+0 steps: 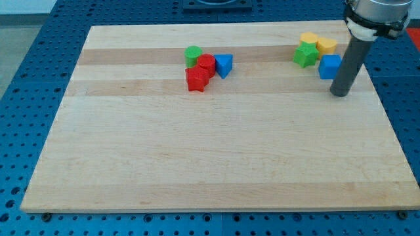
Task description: Place the blue cube at the bottom of the yellow heart
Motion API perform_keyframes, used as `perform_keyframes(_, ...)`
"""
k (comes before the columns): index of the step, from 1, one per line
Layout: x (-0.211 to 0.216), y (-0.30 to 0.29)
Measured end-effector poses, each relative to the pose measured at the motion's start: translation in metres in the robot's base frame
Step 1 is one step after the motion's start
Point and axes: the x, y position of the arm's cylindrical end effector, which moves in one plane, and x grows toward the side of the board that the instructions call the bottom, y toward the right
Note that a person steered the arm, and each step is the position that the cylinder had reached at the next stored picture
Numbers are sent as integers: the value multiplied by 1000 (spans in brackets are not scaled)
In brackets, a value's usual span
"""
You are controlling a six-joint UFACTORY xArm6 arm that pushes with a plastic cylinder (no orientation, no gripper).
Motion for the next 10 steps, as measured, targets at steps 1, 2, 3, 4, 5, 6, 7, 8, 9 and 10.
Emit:
perform_keyframes(1,-12,-2)
perform_keyframes(2,-16,-3)
perform_keyframes(3,-24,-3)
perform_keyframes(4,-23,-3)
perform_keyframes(5,-23,-3)
perform_keyframes(6,-28,-3)
perform_keyframes(7,-29,-3)
perform_keyframes(8,-41,-3)
perform_keyframes(9,-33,-5)
perform_keyframes(10,-1,-57)
